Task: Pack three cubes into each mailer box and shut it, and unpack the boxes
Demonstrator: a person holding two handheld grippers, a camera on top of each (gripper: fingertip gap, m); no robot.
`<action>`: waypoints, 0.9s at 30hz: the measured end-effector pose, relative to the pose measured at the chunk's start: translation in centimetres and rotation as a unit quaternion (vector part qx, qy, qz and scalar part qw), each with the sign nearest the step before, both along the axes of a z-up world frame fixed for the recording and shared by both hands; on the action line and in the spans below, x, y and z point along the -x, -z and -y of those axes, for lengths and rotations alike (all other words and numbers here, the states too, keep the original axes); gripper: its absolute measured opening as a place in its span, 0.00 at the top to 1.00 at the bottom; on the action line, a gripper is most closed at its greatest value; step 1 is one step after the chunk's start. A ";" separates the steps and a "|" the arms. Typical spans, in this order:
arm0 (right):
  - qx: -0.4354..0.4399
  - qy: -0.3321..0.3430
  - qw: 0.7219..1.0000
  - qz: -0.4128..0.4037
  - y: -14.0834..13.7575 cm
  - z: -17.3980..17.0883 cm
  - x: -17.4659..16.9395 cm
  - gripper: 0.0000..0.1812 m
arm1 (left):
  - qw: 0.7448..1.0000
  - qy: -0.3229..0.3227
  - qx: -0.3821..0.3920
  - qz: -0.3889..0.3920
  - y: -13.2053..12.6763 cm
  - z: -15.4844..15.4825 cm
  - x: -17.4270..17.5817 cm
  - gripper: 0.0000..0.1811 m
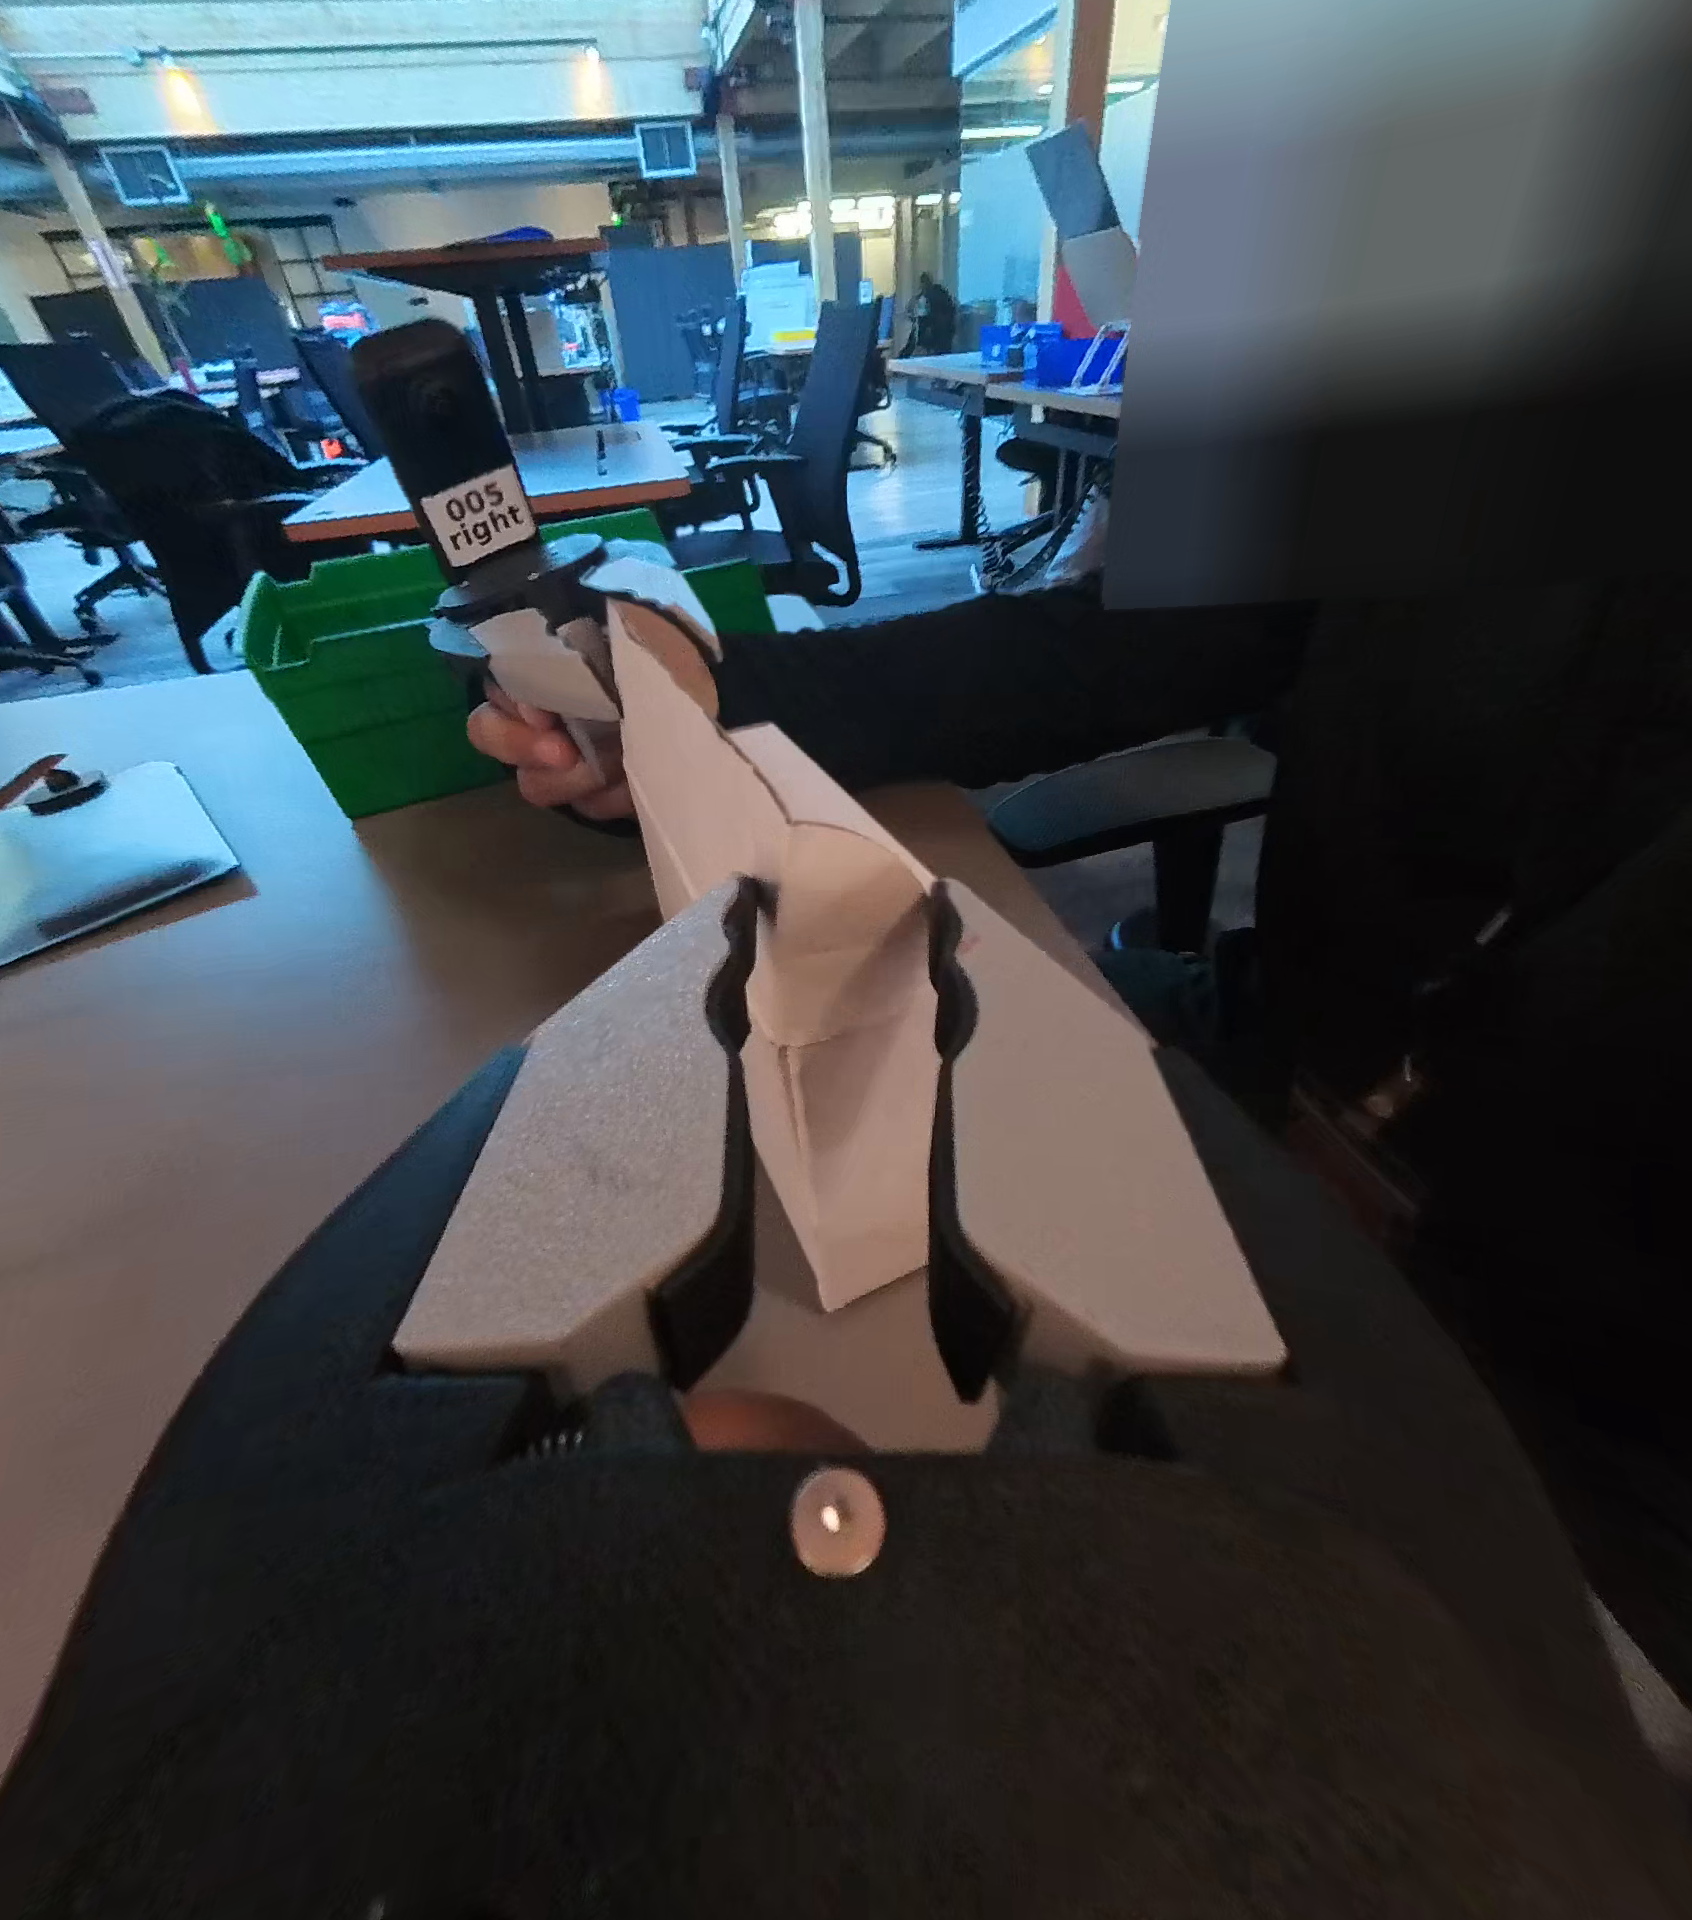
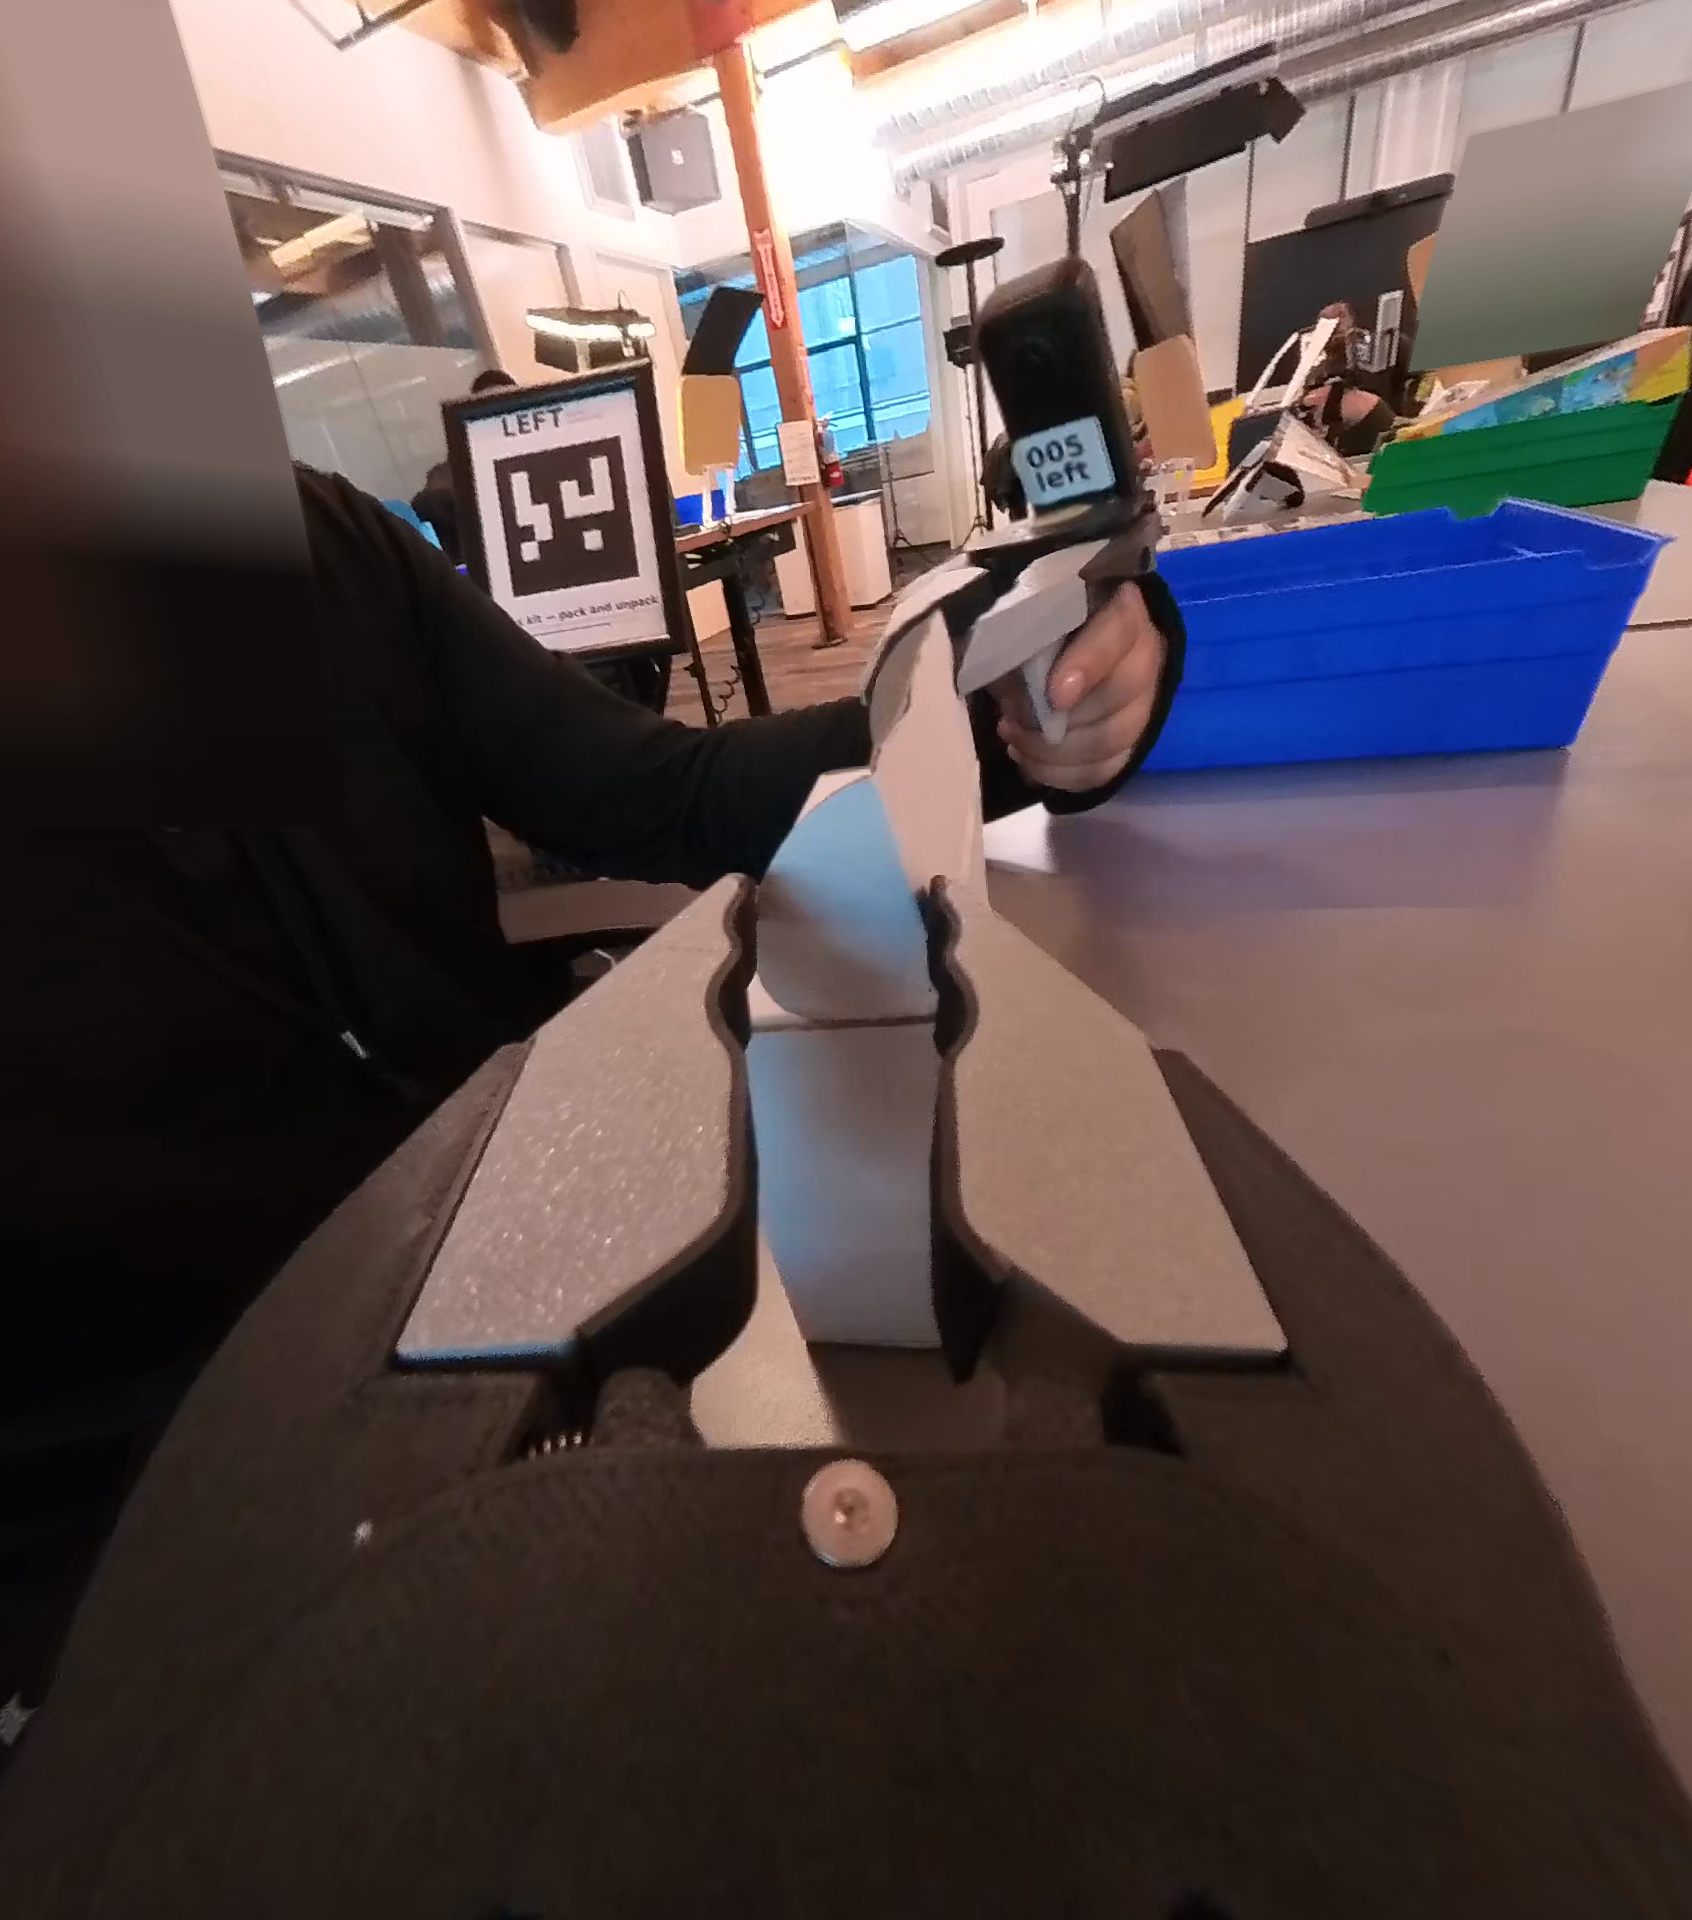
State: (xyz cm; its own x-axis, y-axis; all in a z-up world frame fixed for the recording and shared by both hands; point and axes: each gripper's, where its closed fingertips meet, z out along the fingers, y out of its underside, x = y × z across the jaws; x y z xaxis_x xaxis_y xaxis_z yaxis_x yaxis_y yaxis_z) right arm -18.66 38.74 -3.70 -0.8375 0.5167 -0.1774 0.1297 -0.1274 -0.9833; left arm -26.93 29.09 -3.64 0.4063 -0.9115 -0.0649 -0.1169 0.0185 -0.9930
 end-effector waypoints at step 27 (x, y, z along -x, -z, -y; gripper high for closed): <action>-0.018 0.093 0.995 0.005 -0.3 -1.2 2.2 0.86 | 0.980 -0.185 0.068 -0.030 -0.1 -4.8 2.1 0.85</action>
State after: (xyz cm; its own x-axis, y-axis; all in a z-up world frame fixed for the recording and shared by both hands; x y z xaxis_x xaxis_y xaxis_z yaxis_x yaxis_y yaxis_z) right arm -20.89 39.93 -3.44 -0.7248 0.6693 -0.1631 0.1159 -0.1149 -0.9866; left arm -29.05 33.91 -3.52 0.7092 -0.7049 0.0123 -0.1493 -0.1673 -0.9746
